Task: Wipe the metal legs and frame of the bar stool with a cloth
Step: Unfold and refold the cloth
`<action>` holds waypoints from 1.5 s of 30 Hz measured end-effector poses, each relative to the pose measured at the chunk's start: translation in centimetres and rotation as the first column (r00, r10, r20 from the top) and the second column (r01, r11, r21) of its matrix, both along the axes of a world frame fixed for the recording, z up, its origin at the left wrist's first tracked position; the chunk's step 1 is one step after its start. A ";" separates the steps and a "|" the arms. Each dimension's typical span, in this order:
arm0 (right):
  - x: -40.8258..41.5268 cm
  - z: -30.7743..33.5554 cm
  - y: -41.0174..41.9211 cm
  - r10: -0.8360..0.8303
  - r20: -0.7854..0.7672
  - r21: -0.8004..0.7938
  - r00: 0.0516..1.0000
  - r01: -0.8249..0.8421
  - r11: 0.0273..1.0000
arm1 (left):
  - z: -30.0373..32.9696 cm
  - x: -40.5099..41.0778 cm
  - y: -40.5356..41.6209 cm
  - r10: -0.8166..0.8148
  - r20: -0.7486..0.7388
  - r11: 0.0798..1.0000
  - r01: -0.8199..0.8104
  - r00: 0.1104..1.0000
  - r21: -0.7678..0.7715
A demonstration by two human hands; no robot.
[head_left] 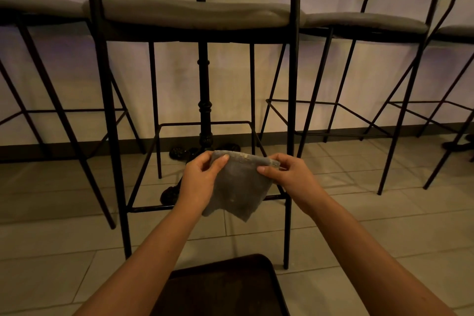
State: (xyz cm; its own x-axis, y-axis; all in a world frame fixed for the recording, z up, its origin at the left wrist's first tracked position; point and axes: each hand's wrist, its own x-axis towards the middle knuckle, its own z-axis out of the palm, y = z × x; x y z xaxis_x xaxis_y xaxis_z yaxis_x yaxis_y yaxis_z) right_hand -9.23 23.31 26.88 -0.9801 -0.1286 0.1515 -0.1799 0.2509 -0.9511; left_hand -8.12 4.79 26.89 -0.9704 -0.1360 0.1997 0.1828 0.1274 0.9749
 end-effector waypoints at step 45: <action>-1.5 -0.8 -2.8 -0.077 -0.069 -0.032 0.995 0.075 0.997 | 1.1 0.1 0.3 -0.065 -0.019 0.981 0.060 0.998 -0.187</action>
State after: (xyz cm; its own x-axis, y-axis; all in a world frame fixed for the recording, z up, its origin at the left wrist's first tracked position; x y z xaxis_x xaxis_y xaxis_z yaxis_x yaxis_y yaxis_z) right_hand -10.69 20.49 26.10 -0.9737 -0.0492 0.2223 -0.2276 0.2388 -0.9440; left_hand -8.02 5.10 27.96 -0.9702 -0.0335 0.2399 0.2199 0.2936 0.9303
